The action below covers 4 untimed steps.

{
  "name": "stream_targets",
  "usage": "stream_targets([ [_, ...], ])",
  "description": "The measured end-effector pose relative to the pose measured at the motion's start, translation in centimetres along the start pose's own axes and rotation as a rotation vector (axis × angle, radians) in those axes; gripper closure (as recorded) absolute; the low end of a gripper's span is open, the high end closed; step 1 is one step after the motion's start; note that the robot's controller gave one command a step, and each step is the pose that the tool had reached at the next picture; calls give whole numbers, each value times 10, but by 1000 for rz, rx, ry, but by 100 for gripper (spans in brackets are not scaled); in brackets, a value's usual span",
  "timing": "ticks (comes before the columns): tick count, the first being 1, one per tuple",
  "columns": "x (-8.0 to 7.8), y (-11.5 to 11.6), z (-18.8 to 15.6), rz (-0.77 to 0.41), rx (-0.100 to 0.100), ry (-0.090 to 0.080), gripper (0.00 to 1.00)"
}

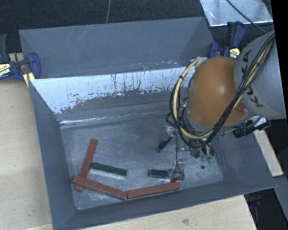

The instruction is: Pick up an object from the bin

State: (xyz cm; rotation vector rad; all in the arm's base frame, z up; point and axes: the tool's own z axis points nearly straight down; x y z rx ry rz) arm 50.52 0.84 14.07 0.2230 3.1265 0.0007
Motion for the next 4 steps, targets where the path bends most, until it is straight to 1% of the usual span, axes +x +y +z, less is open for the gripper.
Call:
stream_targets([
  [1, 21, 0, 4, -30, 1, 8, 0],
  [2, -71, 11, 3, -237, 0, 3, 0],
  [3, -4, 17, 52, 27, 1, 3, 0],
  [4, -85, 0, 68, -570, -2, 6, 100],
])
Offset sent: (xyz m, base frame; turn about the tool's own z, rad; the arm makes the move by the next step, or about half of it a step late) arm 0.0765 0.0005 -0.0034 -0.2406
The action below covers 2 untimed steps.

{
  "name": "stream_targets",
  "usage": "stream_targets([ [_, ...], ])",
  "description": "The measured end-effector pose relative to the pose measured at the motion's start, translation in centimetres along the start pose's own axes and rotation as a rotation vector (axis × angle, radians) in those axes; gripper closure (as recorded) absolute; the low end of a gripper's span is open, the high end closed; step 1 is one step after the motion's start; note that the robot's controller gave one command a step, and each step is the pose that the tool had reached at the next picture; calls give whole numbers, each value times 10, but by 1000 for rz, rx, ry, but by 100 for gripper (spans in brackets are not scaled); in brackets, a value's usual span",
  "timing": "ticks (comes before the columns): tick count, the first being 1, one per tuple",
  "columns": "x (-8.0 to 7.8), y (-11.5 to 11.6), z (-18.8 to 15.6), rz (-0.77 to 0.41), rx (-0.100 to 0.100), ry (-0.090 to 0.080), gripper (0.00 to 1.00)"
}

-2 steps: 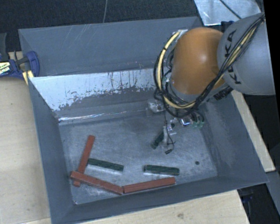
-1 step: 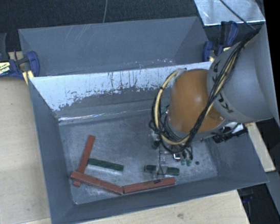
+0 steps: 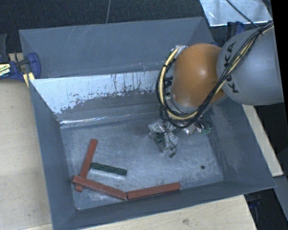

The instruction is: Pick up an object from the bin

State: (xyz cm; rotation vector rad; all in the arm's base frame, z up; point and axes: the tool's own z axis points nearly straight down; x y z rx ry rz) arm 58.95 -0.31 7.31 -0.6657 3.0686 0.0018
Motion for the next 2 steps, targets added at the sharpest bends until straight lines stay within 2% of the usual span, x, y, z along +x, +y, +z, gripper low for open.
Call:
stream_targets([
  [1, -5, -6, 1, -1, 2, -4, 100],
  [2, -3, -4, -2, -1, 1, -3, 100],
])
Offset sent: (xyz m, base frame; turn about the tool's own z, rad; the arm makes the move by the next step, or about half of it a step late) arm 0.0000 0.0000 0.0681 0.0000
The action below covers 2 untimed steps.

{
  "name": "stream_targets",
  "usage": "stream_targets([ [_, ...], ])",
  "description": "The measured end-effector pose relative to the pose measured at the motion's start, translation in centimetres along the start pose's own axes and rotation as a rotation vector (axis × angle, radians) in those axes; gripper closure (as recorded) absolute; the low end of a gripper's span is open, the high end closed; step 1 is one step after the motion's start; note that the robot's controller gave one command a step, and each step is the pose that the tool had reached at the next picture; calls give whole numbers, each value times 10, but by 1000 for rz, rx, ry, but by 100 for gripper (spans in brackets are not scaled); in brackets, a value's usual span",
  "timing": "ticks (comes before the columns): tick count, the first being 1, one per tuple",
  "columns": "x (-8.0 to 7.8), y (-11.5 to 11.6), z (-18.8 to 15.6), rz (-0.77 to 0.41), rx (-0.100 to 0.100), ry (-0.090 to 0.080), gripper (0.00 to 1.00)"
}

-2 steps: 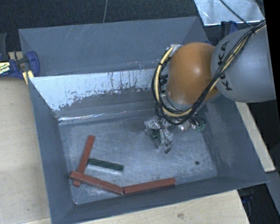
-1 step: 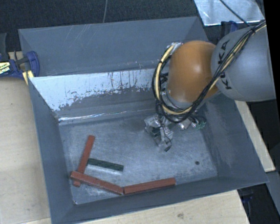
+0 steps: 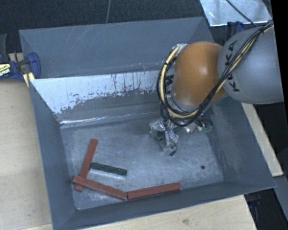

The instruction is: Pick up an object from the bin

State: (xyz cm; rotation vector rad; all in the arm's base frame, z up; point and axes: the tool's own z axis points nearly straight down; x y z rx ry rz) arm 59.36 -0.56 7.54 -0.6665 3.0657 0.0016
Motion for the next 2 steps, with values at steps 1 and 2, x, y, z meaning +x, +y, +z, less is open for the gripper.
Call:
stream_targets([
  [1, 2, 1, -19, 1, -3, 9, 100],
  [2, 1, 0, -38, 2, -1, 5, 100],
])
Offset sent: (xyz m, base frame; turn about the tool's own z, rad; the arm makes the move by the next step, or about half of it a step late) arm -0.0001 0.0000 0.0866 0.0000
